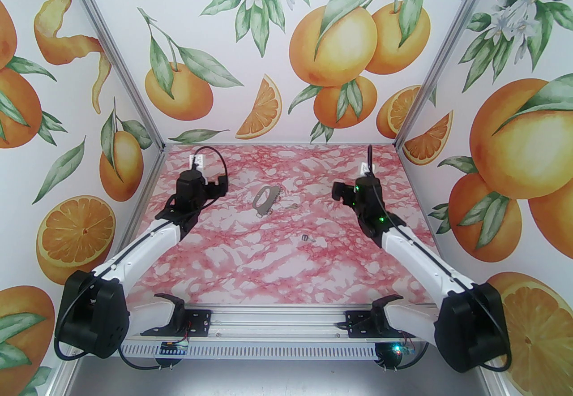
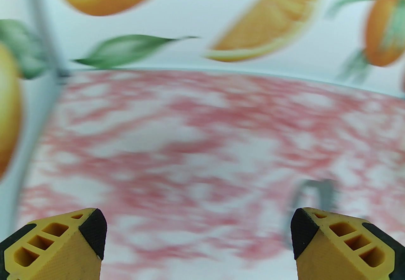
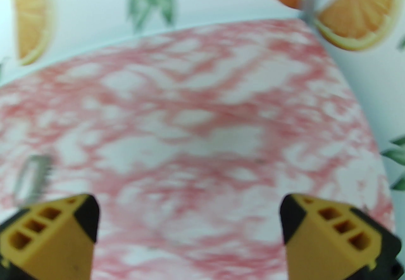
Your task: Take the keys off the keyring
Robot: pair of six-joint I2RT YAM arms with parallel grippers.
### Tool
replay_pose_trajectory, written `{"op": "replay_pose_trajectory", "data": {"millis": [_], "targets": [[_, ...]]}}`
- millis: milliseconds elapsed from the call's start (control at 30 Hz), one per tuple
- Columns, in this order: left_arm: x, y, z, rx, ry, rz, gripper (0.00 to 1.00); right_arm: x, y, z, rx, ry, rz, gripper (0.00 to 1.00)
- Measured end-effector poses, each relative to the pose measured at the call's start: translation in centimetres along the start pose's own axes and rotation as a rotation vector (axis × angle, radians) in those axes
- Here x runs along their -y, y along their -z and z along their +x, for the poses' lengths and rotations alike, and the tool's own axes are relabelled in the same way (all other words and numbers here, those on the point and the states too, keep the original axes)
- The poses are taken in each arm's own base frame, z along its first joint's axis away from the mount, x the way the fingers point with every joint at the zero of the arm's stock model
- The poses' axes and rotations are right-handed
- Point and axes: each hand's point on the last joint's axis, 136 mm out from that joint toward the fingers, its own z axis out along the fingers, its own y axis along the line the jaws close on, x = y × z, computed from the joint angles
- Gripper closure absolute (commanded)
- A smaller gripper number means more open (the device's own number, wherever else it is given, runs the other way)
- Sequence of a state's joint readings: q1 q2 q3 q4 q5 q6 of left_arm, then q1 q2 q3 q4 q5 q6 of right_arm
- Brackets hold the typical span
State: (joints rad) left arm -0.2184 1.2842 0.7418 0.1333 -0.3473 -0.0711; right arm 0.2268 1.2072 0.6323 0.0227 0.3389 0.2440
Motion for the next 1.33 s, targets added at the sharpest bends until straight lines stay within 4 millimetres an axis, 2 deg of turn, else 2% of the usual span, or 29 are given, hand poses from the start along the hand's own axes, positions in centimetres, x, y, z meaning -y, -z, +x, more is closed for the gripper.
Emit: {"op": "replay_pose_trajectory", "data": {"millis": [67, 167, 233, 300, 433, 467, 567, 767, 1333], "targets": [[-1.8, -1.0, 1.8, 0.002, -0.06, -0.075, 0.0, 1.6, -0.8, 2.7, -0.012, 0.027, 0.047, 0.0], [-2.4, -2.3, 6.5, -0.037, -0.156, -0.1, 0.0, 3.2, -2.2, 6.0, -0.02, 0.055, 0.087, 0.0], [-2.3, -2.7, 9.3, -0.059, -0.195, -0.082, 0.0, 3.2, -2.9, 6.6, -0.012, 0.068, 0.075, 0.0], [-2.1, -3.1, 10.7, -0.067, -0.217, -0.051, 0.0, 2.7, -3.4, 5.5, 0.054, 0.076, 0.041, 0.0], [-1.2, -3.7, 10.1, 0.027, -0.218, 0.014, 0.0, 2.0, -4.1, 3.5, 0.187, 0.059, -0.047, 0.0], [-1.0, -3.6, 10.1, 0.043, -0.215, 0.031, 0.0, 2.1, -4.3, 3.5, 0.208, 0.056, -0.059, 0.0], [-1.1, -3.7, 9.8, 0.084, -0.197, 0.063, 0.0, 2.0, -5.0, 5.2, 0.172, 0.072, -0.084, 0.0], [-2.3, -4.8, 10.2, 0.084, -0.14, 0.078, 0.0, 1.5, -5.2, 2.9, 0.224, 0.062, -0.094, 0.0], [-2.2, -4.8, 10.0, 0.091, -0.115, 0.096, 0.0, 1.4, -5.2, 2.9, 0.226, 0.063, -0.093, 0.0]]}}
